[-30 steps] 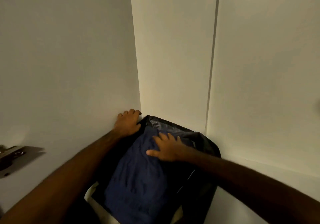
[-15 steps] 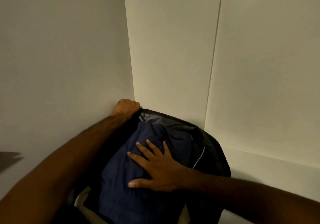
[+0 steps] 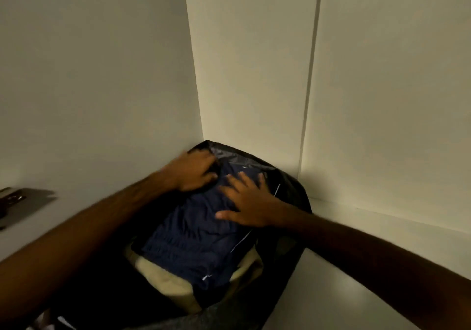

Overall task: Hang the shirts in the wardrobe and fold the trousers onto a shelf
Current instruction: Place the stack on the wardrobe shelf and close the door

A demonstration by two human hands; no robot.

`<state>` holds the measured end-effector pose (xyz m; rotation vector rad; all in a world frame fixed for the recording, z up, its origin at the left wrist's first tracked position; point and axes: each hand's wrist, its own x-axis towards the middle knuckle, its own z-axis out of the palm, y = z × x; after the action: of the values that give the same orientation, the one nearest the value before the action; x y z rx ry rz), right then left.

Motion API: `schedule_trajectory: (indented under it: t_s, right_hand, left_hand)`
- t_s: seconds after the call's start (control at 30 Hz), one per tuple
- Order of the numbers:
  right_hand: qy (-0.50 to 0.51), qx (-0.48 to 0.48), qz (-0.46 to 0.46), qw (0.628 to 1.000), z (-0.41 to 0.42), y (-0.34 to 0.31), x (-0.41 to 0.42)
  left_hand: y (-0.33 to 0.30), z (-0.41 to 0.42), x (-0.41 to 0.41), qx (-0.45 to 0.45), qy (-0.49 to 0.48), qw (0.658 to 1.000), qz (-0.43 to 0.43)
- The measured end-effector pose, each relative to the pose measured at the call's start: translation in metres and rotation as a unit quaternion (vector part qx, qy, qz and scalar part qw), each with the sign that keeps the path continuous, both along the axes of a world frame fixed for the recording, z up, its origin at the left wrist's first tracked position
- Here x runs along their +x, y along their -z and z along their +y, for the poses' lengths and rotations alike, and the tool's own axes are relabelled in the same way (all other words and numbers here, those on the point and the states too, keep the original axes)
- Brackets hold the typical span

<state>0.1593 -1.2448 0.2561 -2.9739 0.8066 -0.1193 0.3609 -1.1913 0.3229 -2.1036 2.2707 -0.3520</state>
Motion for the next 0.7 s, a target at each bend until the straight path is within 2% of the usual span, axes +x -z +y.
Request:
schedule_trajectory:
  t_s: [0.07, 0.1, 0.2, 0.27, 0.3, 0.37, 0.43, 0.53, 0.57, 0.63, 0.7]
  right_hand:
    - [0.069, 0.031, 0.023, 0.997, -0.018, 0.006, -0.018]
    - [0.082, 0.067, 0.031, 0.994, -0.024, 0.012, -0.023]
    - [0.094, 0.197, -0.016, 0.976, -0.038, 0.022, -0.027]
    - [0.11, 0.23, -0.032, 0.967, -0.038, 0.017, -0.024]
    - [0.116, 0.219, -0.018, 0.969, -0.037, 0.013, -0.024]
    - [0.115, 0.137, 0.033, 0.983, -0.031, 0.006, -0.022]
    - [0.088, 0.078, 0.053, 0.992, -0.017, -0.002, -0.019]
    - [0.022, 0.075, 0.043, 0.996, 0.009, -0.009, -0.018]
    - [0.005, 0.07, 0.031, 0.997, 0.016, -0.01, -0.02]
    - [-0.03, 0.063, -0.007, 0.998, 0.037, -0.014, -0.02]
    - [-0.117, 0.045, -0.052, 0.991, 0.08, -0.024, -0.006]
  left_hand:
    - [0.021, 0.035, -0.021, 0.151, 0.009, 0.984, 0.098]
    - [0.038, 0.053, -0.028, 0.2, -0.01, 0.974, 0.103]
    - [0.08, 0.088, -0.032, 0.192, -0.048, 0.979, 0.05]
    - [0.079, 0.097, -0.025, 0.205, -0.069, 0.975, 0.044]
    - [0.069, 0.1, -0.027, 0.219, -0.079, 0.971, 0.05]
    - [0.054, 0.109, -0.035, 0.243, -0.106, 0.962, 0.063]
    - [0.041, 0.123, -0.046, 0.25, -0.141, 0.952, 0.11]
    - [0.031, 0.16, -0.065, 0.209, -0.161, 0.946, 0.19]
    - [0.03, 0.17, -0.07, 0.18, -0.151, 0.956, 0.178]
    - [0.027, 0.196, -0.079, 0.09, -0.139, 0.983, 0.082]
    - [0.029, 0.249, -0.08, -0.022, -0.189, 0.982, 0.0]
